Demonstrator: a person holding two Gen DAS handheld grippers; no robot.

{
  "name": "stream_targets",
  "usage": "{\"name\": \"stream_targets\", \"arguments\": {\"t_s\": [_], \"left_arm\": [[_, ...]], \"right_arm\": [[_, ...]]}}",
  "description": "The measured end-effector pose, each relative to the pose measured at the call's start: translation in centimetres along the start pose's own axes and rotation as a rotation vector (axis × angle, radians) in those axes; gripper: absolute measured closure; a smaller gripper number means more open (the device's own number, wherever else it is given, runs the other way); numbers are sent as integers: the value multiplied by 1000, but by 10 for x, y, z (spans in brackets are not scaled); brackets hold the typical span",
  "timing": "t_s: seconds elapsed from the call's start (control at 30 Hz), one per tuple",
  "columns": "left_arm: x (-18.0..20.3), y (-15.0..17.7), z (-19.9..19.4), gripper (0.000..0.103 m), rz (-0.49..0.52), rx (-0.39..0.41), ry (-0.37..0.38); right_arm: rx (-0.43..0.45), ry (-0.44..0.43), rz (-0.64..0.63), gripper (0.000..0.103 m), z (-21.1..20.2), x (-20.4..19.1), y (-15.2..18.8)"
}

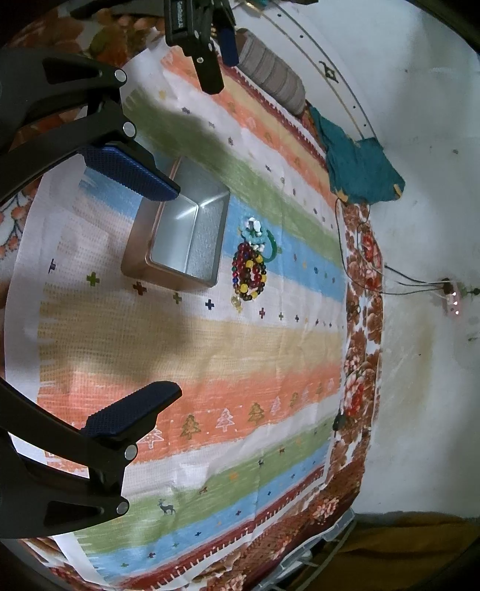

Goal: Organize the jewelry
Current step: 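Move both tools past the silver tin toward the jewelry pile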

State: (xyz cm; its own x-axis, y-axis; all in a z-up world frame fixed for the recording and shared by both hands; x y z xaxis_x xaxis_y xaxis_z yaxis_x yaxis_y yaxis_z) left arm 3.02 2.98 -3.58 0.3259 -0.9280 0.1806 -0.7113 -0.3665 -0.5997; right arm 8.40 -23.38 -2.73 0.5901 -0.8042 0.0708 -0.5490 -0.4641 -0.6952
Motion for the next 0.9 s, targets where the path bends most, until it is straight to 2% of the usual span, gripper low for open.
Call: {"name": "stream_targets", "arguments": {"t_s": [0.43,0.77,0.9], "left_arm": [[4,-3,10,6,10,-28,-10],[8,-17,19,6,41,-11,-51],[7,-22,23,6,46,-26,-46]], "right_arm": [[-21,-11,-16,4,10,2,-8],[-47,2,-32,4,26,7,-19],[-55,2,-29,4,34,8,-26]]}}
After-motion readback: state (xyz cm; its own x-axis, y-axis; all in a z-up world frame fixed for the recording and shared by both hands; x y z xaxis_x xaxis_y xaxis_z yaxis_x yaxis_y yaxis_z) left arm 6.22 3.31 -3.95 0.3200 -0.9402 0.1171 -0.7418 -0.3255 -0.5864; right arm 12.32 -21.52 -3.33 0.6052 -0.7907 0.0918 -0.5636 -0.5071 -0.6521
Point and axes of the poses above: each gripper's, at about its wrist camera, not at the fingertips, and z roughly the way its jaws point, x to its right, y to its underside, the point moved 3 cm from there along z, roughly the way its jaws point, and after that the axes turned 12 degrees about -z, right-handed, at the moved point
